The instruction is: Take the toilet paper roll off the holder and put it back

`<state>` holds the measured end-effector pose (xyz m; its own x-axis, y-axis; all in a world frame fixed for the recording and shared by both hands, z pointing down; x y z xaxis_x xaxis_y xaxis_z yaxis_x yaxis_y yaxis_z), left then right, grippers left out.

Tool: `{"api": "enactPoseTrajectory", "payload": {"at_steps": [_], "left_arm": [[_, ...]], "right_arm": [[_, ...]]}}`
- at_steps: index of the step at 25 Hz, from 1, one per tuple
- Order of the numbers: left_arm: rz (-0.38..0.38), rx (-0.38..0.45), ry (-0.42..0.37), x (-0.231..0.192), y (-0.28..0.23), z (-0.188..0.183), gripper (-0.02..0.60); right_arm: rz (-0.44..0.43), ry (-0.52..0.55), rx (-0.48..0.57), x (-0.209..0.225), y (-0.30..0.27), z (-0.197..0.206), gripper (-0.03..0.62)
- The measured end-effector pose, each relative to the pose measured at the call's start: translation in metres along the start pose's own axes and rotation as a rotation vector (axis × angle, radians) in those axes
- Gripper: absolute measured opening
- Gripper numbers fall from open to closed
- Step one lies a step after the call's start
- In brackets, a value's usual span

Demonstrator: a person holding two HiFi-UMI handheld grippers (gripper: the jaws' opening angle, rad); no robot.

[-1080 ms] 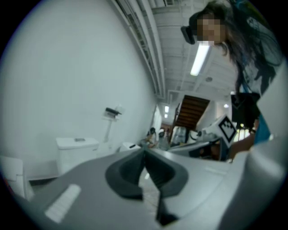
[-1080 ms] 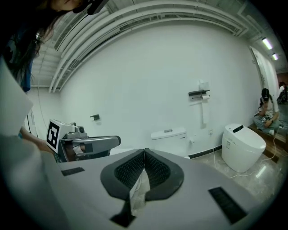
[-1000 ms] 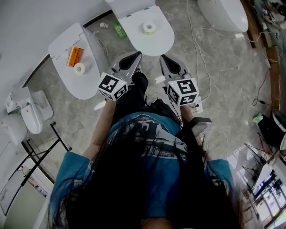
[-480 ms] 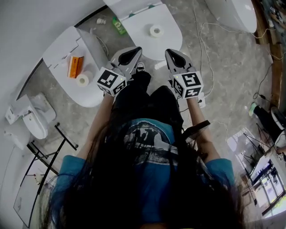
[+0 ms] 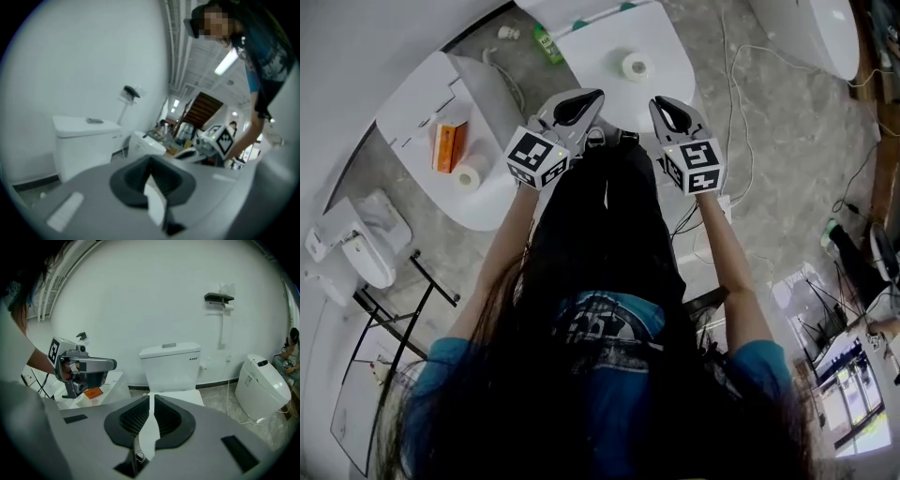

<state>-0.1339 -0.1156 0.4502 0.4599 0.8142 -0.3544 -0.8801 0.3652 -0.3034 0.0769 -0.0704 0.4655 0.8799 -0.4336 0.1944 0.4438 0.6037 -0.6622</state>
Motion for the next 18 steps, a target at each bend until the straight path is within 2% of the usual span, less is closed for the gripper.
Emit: {"api": "enactPoseTrajectory", "payload": {"at_steps": [4, 5, 6, 8, 10, 14, 18], "left_arm": [[-0.01, -0.024, 0.019, -0.016, -0.018, 0.021, -0.009], [-0.014, -0.029, 0.023, -0.02, -0.022, 0.026, -0.009], [-0.017, -0.034, 0.025, -0.024, -0.026, 0.03, -0.009], [-0.023, -0.042, 0.026, -0.031, -0.034, 0.038, -0.007], [-0.03, -0.045, 0.03, -0.035, -0.043, 0.046, 0.0], [-0.046, -0.042, 0.053, -0.043, -0.061, 0.065, 0.0], [-0.042, -0.065, 0.066, -0.046, -0.078, 0.088, 0.0]], "right_arm": [[-0.011, -0.017, -0.033, 0.023, -0.035, 0.021, 0.027], [-0.02, -0.03, -0.043, 0.028, -0.043, 0.026, 0.11], [-0.031, -0.042, -0.051, 0.032, -0.051, 0.032, 0.153], [-0.044, -0.049, -0.067, 0.04, -0.066, 0.046, 0.169], [-0.043, -0.026, -0.087, 0.046, -0.08, 0.063, 0.213], [-0.018, 0.031, -0.127, 0.057, -0.115, 0.098, 0.31], [0.025, 0.019, -0.168, 0.069, -0.154, 0.134, 0.369]]}}
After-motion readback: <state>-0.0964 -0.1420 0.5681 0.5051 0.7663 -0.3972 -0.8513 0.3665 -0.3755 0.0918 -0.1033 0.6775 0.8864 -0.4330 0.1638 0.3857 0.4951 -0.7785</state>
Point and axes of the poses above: the fingertips, and each gripper's own axes: y backward along the fingers, x to its right, z out of its underside, the point moved 9 cm from there along y, backward along the fingers, and after that the axes turned 3 degrees about -x, right-handed, at the moved point
